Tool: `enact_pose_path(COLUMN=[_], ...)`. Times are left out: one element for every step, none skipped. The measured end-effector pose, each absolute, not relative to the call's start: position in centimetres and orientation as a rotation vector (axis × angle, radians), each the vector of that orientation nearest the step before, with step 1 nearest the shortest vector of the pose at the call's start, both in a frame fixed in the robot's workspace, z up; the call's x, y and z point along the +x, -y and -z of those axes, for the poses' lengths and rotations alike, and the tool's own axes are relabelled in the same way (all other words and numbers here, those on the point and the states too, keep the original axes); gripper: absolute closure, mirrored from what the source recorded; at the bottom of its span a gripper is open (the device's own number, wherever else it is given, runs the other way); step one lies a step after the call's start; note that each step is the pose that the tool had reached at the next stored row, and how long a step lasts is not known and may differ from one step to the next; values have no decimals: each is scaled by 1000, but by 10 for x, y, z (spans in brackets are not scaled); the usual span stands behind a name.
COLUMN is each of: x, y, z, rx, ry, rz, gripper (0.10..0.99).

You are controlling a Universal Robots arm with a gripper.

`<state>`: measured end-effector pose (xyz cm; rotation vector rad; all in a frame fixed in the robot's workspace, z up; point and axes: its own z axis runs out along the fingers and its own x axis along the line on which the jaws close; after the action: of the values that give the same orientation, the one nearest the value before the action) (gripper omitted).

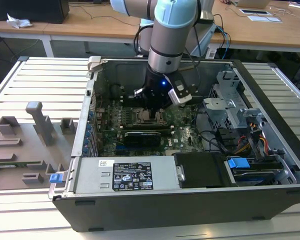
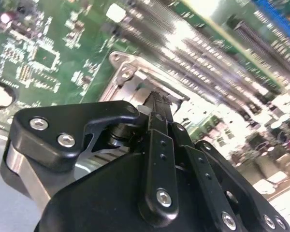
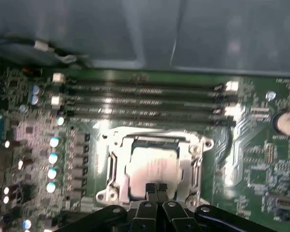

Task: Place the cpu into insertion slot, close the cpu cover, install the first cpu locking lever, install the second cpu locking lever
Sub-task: 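Install the second cpu locking lever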

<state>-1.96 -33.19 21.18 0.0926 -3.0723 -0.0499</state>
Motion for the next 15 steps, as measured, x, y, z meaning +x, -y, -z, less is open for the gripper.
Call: enact_pose_path(x=[-19, -18, -18, -18, -18, -18, -18, -18, -18, -18, -18, -18, -18, -18, -18], y=[330, 328, 327, 326, 325, 325, 325, 324, 324, 324, 324, 324, 324, 324, 324], z=[-212, -212, -214, -219, -223, -226, -230, -233, -237, -239, -241, -243, -243, -244, -244], rx=[93, 93, 92, 92, 92, 92, 92, 92, 92, 92, 92, 92, 92, 92, 92], ry=[3072, 3072, 3072, 3072, 3072, 3072, 3072, 3072, 3072, 3072, 3072, 3072, 3072, 3072, 3072], rz=[49, 48, 46, 43, 40, 38, 37, 35, 33, 33, 32, 32, 32, 32, 32], gripper=[980, 980, 980, 980, 980, 980, 980, 980, 980, 980, 980, 980, 980, 980, 980])
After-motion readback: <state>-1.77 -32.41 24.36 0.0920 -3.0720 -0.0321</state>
